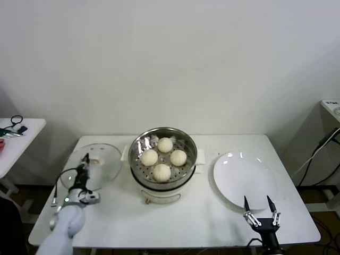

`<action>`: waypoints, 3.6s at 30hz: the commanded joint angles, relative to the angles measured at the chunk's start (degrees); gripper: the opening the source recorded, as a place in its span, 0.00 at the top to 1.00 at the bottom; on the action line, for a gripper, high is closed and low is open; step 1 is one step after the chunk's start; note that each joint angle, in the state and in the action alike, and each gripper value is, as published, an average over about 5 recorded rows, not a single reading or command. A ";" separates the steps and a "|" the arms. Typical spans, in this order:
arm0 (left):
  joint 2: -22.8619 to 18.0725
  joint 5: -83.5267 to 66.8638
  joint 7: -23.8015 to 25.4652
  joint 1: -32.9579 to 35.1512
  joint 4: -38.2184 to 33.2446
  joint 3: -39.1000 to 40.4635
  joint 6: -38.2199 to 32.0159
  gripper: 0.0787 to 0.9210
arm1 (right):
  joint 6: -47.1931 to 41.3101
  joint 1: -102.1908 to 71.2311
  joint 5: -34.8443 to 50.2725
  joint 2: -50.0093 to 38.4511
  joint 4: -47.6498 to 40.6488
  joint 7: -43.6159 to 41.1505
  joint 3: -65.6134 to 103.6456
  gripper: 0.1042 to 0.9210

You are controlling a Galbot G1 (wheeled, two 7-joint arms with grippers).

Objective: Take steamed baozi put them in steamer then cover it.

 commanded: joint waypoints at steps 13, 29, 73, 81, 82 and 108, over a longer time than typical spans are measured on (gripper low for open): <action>8.19 -9.48 22.43 1.60 -40.48 9.54 28.08 0.93 | -1.50 1.84 -2.50 0.15 0.14 1.29 0.48 0.12; -11.50 13.44 29.19 -7.22 -37.40 32.47 35.96 0.93 | -0.87 3.66 -2.09 0.17 -1.00 1.16 1.58 0.12; -20.20 23.96 22.13 -6.09 -18.89 33.37 32.12 0.93 | 1.87 3.51 -0.07 0.77 -1.55 1.10 3.50 0.12; -20.11 23.23 22.14 -5.94 -18.62 33.24 32.14 0.93 | 2.08 3.31 0.17 0.85 -1.57 1.05 3.38 0.12; -20.15 23.27 22.16 -5.87 -18.58 33.27 32.11 0.93 | 2.10 3.31 0.16 0.86 -1.57 1.04 3.38 0.12; -16.13 14.80 24.84 -4.97 -26.49 34.69 32.44 0.56 | 1.75 3.43 -0.34 0.07 -1.59 0.75 1.90 0.12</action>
